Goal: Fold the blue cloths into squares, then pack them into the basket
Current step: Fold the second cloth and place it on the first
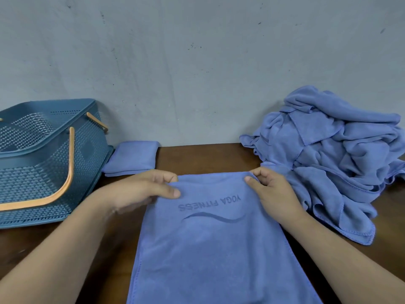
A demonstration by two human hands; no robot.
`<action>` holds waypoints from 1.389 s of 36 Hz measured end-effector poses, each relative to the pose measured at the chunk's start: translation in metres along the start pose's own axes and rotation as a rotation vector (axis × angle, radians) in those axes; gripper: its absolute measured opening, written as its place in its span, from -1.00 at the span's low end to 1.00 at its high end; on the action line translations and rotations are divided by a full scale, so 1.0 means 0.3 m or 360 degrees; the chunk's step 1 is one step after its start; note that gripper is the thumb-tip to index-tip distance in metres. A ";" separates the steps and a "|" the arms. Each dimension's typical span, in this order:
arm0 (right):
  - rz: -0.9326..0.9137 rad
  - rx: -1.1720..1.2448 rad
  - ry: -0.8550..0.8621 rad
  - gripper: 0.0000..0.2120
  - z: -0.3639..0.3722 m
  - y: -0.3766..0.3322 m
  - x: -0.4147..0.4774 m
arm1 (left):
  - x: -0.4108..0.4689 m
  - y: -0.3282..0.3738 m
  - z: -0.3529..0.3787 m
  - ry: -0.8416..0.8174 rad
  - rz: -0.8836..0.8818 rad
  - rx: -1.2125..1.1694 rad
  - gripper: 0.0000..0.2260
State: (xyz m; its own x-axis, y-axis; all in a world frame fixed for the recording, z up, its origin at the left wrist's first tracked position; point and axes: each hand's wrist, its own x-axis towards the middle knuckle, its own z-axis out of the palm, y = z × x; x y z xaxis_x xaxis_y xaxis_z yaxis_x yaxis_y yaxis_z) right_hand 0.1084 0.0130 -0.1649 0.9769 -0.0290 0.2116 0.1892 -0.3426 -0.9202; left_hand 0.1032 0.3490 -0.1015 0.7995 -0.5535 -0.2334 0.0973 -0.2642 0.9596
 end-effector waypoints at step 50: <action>-0.0041 -0.0580 -0.0039 -0.63 0.006 0.021 0.040 | 0.070 -0.199 -0.051 0.1385 -0.0067 0.0883 -0.86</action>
State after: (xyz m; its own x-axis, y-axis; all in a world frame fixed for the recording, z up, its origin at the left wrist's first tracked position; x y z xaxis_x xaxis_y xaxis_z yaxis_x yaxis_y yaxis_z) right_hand 0.1214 0.0121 -0.1687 0.9752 0.0052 0.2211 0.1704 -0.6550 -0.7362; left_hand 0.1231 0.3651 -0.1613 0.9753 0.1694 0.1416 0.0242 -0.7196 0.6940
